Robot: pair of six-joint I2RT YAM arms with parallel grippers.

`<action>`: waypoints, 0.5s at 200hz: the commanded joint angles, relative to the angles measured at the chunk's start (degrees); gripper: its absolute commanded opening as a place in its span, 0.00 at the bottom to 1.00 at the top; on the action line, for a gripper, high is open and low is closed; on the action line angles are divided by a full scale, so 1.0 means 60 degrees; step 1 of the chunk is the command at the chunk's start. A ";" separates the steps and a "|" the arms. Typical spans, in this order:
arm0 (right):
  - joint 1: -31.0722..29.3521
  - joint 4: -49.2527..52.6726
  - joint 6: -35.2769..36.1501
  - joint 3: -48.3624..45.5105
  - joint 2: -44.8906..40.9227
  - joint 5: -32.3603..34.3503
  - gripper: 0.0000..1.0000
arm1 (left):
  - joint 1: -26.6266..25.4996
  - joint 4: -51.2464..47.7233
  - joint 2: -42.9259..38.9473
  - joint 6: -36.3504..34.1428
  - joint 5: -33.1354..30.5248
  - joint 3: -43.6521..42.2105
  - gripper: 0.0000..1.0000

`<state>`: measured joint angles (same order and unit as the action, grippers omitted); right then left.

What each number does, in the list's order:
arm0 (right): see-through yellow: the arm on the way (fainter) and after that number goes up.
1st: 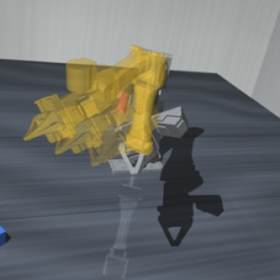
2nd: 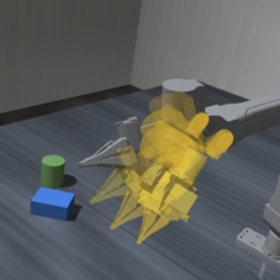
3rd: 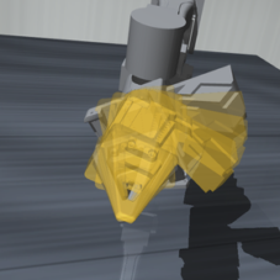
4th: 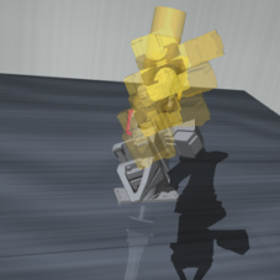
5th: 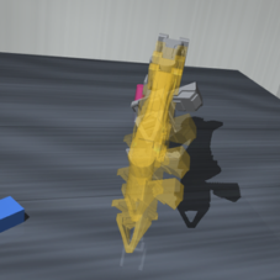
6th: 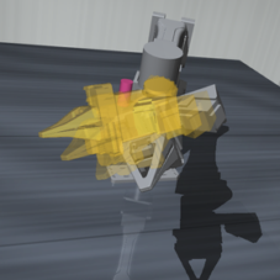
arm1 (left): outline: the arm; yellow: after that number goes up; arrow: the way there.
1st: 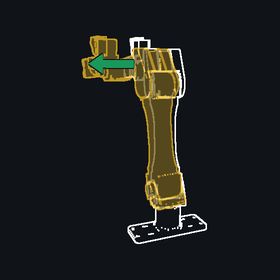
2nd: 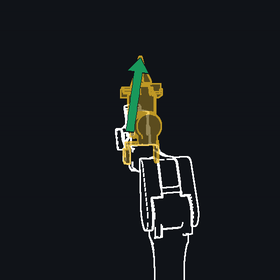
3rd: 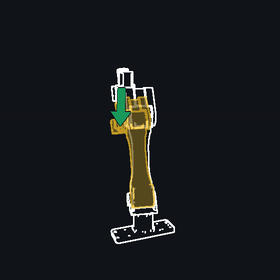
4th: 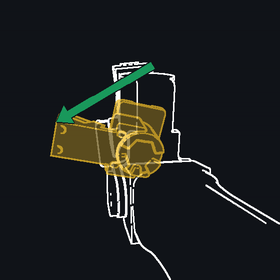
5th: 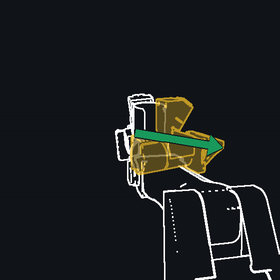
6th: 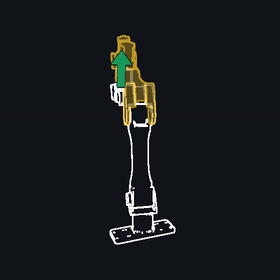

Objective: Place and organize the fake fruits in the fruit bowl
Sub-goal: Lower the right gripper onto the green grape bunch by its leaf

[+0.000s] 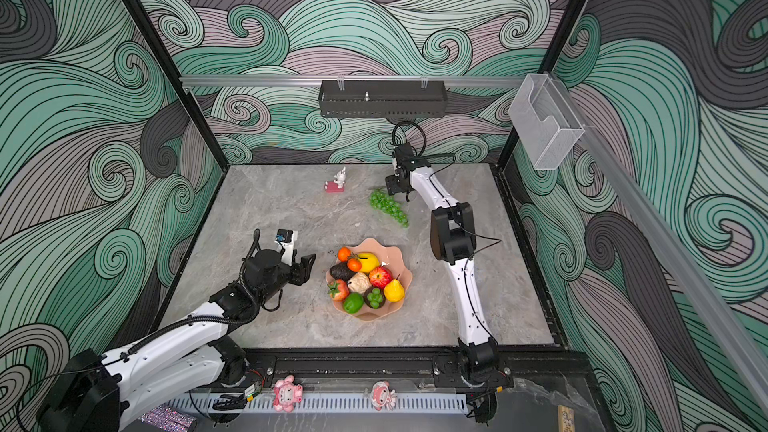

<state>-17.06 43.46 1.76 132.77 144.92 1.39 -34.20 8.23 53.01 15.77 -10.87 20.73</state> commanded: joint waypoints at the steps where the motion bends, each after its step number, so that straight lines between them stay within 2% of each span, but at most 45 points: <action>1: -0.0242 0.0893 0.0391 0.0278 0.0203 -0.0293 0.75 | 0.0089 0.0408 -0.0120 -0.0211 0.0025 -0.0009 0.66; 100: -0.1289 0.0905 0.0498 -0.0563 -0.0793 -0.0451 0.72 | 0.0090 0.0665 0.0189 -0.0227 -0.0048 -0.0101 0.66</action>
<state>-23.97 47.13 4.51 130.54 144.29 -0.71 -34.20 10.79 53.89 14.94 -10.92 20.10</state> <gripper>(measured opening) 0.731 0.657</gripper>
